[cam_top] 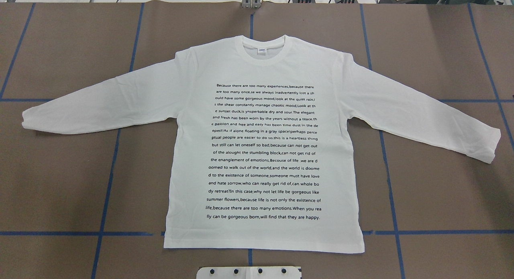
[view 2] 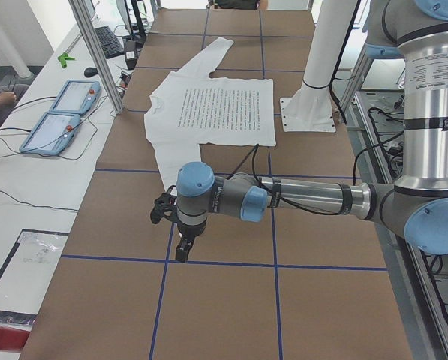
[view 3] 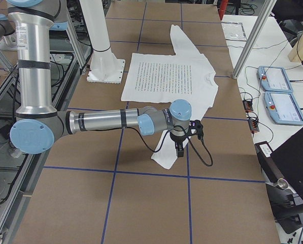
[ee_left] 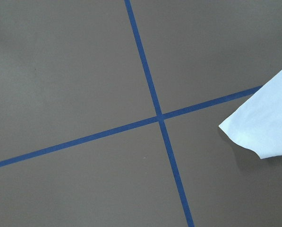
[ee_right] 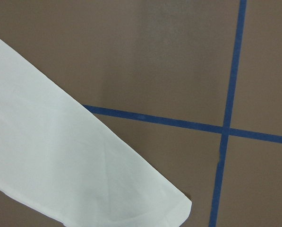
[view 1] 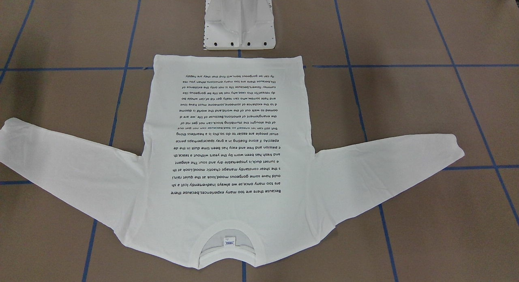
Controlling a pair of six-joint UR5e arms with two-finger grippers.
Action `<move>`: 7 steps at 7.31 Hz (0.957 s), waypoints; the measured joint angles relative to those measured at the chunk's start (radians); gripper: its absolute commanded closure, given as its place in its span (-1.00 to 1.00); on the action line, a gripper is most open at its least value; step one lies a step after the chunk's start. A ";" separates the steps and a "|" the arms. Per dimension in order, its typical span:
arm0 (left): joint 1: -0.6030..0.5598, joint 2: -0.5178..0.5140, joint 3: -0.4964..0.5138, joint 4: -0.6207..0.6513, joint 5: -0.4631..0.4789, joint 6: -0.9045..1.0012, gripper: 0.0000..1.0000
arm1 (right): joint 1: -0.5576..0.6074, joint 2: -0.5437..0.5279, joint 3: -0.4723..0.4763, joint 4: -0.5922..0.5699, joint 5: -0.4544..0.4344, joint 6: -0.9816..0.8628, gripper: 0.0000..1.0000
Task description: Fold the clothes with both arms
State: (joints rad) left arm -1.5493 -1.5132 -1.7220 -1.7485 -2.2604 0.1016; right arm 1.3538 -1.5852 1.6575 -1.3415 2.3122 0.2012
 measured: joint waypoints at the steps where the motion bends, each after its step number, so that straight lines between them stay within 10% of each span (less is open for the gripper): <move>1: 0.000 -0.001 0.004 -0.032 -0.001 -0.001 -1.00 | -0.053 -0.011 -0.055 0.124 -0.041 0.058 -1.00; 4: 0.001 -0.005 0.001 -0.072 0.001 0.001 -1.00 | -0.116 -0.033 -0.248 0.503 -0.076 0.224 -1.00; 7: 0.012 -0.021 0.017 -0.066 0.005 -0.008 -1.00 | -0.144 -0.027 -0.310 0.550 -0.063 0.249 -0.99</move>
State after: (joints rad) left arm -1.5377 -1.5344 -1.7047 -1.8149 -2.2558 0.0933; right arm 1.2102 -1.6124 1.3471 -0.7915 2.2488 0.4503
